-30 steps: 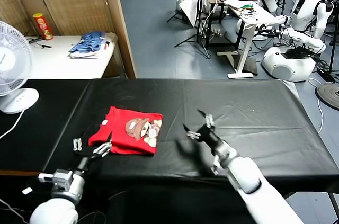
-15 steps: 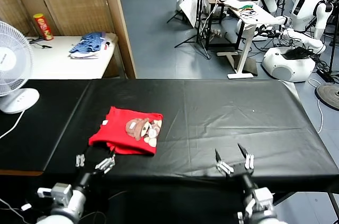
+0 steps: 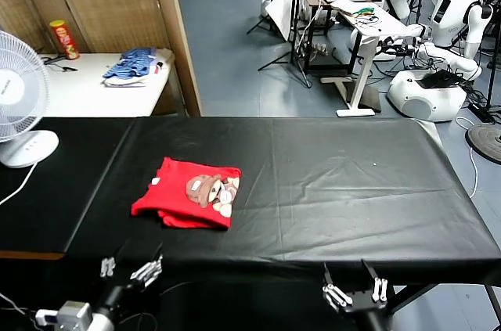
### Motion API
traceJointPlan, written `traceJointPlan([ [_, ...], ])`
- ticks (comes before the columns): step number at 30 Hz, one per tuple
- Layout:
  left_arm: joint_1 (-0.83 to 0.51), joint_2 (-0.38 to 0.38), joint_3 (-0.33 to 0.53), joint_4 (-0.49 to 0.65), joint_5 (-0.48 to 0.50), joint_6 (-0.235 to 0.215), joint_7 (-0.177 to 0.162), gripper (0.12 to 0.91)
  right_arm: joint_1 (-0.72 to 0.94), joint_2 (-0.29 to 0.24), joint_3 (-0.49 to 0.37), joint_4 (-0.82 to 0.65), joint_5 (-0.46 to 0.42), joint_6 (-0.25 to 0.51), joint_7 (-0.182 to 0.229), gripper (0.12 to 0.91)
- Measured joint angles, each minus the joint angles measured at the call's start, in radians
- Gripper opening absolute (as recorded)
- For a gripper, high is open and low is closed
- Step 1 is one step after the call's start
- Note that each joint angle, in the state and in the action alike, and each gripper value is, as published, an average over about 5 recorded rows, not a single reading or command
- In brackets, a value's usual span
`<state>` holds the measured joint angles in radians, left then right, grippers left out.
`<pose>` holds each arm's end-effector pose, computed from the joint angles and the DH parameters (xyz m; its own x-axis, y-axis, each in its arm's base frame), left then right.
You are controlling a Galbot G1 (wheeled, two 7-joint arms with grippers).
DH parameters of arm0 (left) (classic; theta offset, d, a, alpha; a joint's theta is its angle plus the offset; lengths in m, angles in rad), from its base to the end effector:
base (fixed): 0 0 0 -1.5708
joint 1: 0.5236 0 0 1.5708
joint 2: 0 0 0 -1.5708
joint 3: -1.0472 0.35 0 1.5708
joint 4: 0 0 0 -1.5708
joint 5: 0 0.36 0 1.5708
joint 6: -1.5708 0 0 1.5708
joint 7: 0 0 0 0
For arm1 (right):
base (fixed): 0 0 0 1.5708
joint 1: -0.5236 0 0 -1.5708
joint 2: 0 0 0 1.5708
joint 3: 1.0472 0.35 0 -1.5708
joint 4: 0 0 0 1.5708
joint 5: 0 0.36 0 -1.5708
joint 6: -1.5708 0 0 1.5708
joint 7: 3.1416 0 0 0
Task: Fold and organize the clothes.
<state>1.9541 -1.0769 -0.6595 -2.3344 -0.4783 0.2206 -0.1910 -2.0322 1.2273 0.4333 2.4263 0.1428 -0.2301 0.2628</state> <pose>0.1018 0.0789 -0.2475 -0.9247 0.0526 0.3771 0.0597 0.9982 0.0072 0.0626 -0.0063 -0.2406 -0.9251 -0.0397 0.3777 -0.0713 0.9950 -0.0702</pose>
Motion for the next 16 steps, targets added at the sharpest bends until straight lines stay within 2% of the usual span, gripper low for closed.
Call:
traceJointPlan([
  [16,0.058,-0.006,-0.053,-0.034,-0.034,0.019,0.003,0.798,-0.032,0.001,0.001,0.013,0.004,-0.003,0.003,0.798],
])
